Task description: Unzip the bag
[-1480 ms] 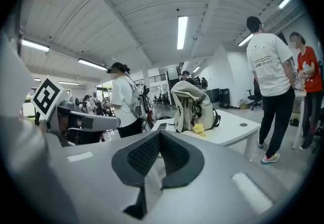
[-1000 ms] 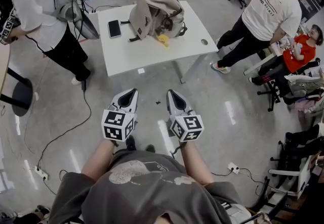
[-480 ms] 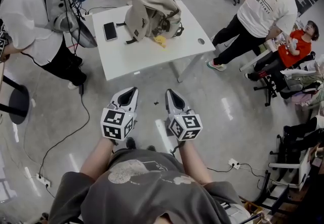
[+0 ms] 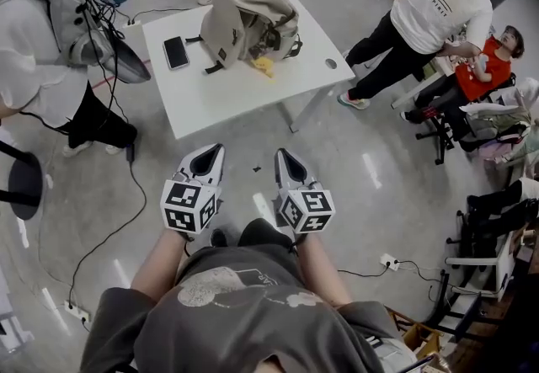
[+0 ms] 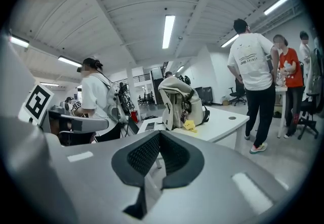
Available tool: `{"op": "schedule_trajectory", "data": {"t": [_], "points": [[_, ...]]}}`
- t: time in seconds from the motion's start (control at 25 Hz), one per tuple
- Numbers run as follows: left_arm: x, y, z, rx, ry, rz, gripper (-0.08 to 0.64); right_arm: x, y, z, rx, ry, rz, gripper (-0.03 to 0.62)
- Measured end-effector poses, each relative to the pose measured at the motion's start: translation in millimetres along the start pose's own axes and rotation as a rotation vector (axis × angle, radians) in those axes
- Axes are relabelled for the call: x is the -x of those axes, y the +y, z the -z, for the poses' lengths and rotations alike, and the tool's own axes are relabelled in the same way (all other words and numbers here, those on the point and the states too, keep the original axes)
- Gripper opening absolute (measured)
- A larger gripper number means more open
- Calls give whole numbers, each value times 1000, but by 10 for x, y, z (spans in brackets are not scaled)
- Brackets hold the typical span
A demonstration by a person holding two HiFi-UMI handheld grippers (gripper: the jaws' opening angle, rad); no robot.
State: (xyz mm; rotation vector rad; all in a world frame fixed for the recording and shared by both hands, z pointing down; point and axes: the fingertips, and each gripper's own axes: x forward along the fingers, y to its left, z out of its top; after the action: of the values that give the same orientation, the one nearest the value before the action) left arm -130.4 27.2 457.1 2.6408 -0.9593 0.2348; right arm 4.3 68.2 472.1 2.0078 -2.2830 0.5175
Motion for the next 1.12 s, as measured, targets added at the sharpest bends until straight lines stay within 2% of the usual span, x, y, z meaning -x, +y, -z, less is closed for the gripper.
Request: {"op": "schedule_trajectory", "data": {"t": [0.24,0.48,0.84,1.12], "points": [[-198,153,27,14,-1,-12,5,-257,-251,-53,-9,-9,23,0],[-531,304,-41,21,-15,-65,5,-624,-579,-140,-7,-10,-13,0],[-1657,175,-479,-24,-41,-46,6,-1328,-1445,-660,3,-30,-72,0],[-2414,377,-793,-31,-57,-136,6,-1884,-1929,-980,36,-16,-157,0]]}}
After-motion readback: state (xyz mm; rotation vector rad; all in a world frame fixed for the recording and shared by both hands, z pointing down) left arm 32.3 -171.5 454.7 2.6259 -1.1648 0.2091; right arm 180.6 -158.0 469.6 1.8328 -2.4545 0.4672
